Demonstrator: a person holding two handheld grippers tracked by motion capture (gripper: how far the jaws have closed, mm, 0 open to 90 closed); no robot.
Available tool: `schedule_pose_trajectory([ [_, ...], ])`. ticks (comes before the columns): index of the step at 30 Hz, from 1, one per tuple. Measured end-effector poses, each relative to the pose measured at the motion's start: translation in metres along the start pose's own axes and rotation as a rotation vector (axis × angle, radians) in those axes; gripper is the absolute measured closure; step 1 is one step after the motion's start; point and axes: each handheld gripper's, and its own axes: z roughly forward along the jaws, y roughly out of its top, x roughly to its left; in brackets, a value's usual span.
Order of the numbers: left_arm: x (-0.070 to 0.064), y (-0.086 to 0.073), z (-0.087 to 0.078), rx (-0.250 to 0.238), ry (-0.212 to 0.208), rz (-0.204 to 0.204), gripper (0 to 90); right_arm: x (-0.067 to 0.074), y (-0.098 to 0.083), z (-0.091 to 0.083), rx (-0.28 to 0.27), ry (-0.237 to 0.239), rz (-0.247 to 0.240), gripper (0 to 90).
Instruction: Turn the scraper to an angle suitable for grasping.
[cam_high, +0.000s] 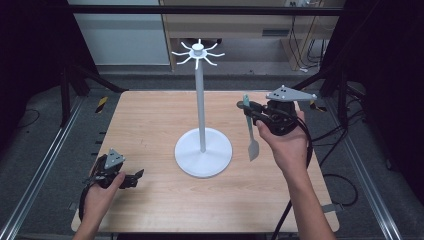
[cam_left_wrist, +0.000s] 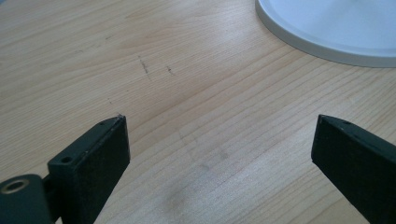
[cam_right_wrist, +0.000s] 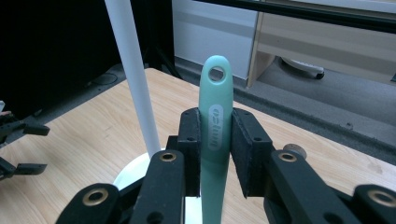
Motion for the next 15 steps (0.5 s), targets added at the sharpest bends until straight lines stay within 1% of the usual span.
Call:
schedule_pose_trajectory([
  [8,0.001,0.0,0.0,0.002,0.001,0.0,4.1,0.003,0.006,-0.001,-0.003,0.005,-0.007,74.5],
  [15,0.0,0.0,0.0,-0.004,-0.005,0.0,4.1,0.008,0.014,-0.002,-0.026,0.016,-0.014,74.4],
])
